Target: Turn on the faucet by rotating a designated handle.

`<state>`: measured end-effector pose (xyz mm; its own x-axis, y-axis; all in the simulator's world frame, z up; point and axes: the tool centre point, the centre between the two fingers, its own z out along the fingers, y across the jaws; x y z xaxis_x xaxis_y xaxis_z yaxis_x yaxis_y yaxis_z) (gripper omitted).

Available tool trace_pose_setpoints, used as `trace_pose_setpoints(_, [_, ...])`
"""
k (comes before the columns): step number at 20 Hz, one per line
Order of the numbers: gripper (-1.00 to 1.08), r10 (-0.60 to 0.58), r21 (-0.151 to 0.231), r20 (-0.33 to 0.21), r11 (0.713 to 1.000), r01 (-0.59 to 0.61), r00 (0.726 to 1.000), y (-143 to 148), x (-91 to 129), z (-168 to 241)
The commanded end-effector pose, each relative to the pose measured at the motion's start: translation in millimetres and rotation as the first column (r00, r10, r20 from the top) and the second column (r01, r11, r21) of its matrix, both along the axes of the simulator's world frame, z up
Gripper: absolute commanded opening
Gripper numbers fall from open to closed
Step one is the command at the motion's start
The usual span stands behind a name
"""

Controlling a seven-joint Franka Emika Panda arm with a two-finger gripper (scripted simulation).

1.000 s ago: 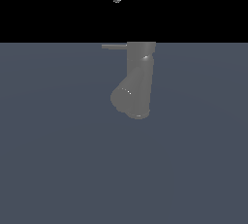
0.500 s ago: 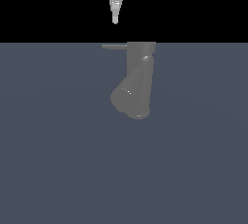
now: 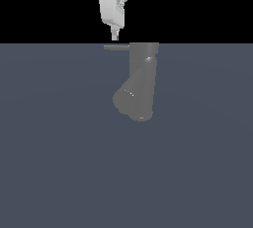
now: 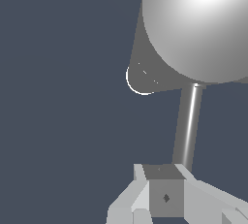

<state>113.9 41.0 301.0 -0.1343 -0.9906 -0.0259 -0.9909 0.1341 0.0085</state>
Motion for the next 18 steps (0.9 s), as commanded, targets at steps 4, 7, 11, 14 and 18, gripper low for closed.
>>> trace_pose_setpoints(4, [-1.0,-0.08,-0.017,0.003,0.997,0.08,0.997,5,13,-19])
trace_pose_setpoints(7, [-1.0,-0.107,-0.022,0.004,0.994,0.107,0.994,7,17,-26])
trace_pose_setpoints(11, [-1.0,-0.125,-0.026,0.005,0.992,0.125,0.992,8,20,-31])
trace_pose_setpoints(14, [-1.0,-0.128,-0.027,0.005,0.991,0.128,0.992,8,21,-31])
trace_pose_setpoints(18, [-1.0,-0.127,-0.027,0.004,0.992,0.127,0.992,9,18,-31])
